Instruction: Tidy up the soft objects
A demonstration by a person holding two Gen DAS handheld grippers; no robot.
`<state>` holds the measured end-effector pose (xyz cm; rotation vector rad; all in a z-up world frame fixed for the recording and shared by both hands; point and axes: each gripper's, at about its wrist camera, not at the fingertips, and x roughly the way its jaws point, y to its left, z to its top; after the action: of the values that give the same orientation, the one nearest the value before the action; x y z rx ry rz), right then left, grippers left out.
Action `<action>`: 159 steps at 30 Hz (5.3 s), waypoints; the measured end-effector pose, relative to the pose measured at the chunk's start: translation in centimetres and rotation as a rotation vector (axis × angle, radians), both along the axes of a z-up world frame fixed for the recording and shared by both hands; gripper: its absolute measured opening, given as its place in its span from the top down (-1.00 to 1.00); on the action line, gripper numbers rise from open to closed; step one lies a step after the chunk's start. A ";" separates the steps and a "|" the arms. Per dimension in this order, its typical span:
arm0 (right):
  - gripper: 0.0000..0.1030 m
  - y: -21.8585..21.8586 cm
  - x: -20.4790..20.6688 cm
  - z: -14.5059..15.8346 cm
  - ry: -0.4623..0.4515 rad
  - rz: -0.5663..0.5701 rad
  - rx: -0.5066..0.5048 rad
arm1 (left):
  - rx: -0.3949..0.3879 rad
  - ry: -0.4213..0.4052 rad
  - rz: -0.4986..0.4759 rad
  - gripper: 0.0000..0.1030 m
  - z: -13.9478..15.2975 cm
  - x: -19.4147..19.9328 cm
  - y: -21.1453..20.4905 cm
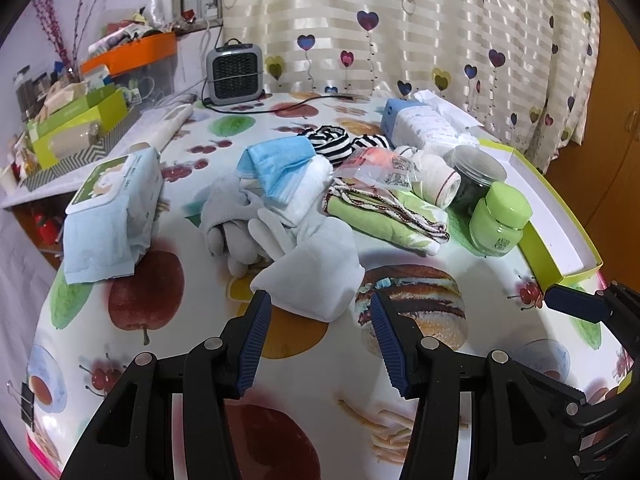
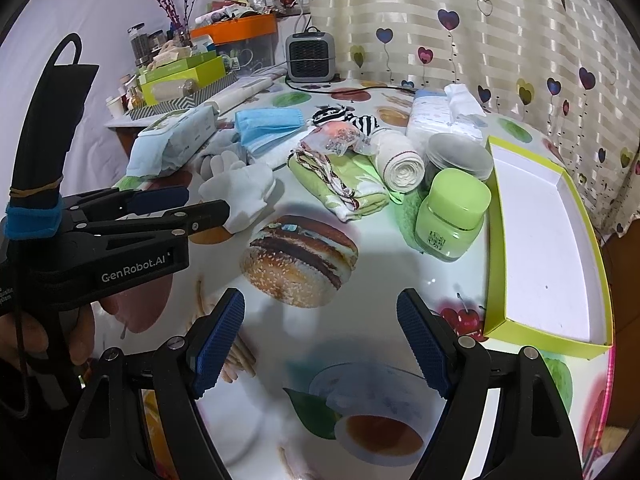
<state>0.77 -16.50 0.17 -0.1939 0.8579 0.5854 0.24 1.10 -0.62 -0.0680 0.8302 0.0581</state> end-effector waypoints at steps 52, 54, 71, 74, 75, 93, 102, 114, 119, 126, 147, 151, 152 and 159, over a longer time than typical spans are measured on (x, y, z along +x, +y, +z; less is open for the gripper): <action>-0.53 0.4 0.1 -0.1 -0.001 0.002 0.011 | -0.017 0.012 0.002 0.01 -1.1 0.1 -0.2; -0.53 0.4 -0.1 0.0 -0.007 0.000 0.011 | -0.019 0.010 0.000 0.01 -0.9 0.0 -0.1; -0.53 0.6 -0.4 0.3 -0.014 0.005 0.018 | -0.018 0.005 -0.008 0.01 -0.4 -0.4 0.6; -0.53 0.8 -0.3 0.3 -0.014 0.008 0.009 | -0.025 0.009 -0.006 0.01 -0.4 -0.2 0.8; -0.53 0.9 -0.2 0.3 -0.012 0.010 0.007 | -0.034 0.012 -0.006 0.01 -0.4 -0.1 0.9; -0.53 1.8 1.8 0.2 0.021 0.021 0.020 | -0.077 -0.001 0.020 0.01 -0.2 1.1 3.6; -0.53 2.3 2.2 0.0 0.024 0.022 0.017 | -0.122 -0.006 -0.016 0.01 -0.4 2.0 3.3; -0.53 2.2 3.1 -0.4 0.028 0.014 0.015 | -0.134 0.034 -0.035 0.00 -2.5 4.6 2.6; -0.53 2.4 3.9 -0.1 0.019 0.011 0.014 | -0.168 0.023 -0.050 0.34 -2.7 4.7 2.8; -0.53 3.3 5.9 0.9 0.010 0.000 0.009 | -0.217 -0.011 -0.071 0.56 -2.3 3.8 3.7; -0.27 9.4 14.8 0.3 -0.010 0.046 -0.071 | -0.268 -0.004 -0.084 0.56 -2.8 3.4 5.6; -0.07 10.2 15.6 -0.6 0.023 0.061 -0.102 | -0.261 0.001 -0.082 0.56 -2.8 3.6 5.7; -0.04 10.3 15.6 -0.8 0.028 0.063 -0.108 | -0.259 0.001 -0.082 0.56 -2.7 3.5 5.7; 0.21 9.4 14.9 0.3 0.005 0.059 -0.079 | -0.242 -0.002 -0.083 0.56 -2.4 3.5 5.3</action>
<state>15.64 -7.10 0.42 -0.2909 0.8828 0.6075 3.75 6.37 -3.00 -0.2615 0.8345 -0.1215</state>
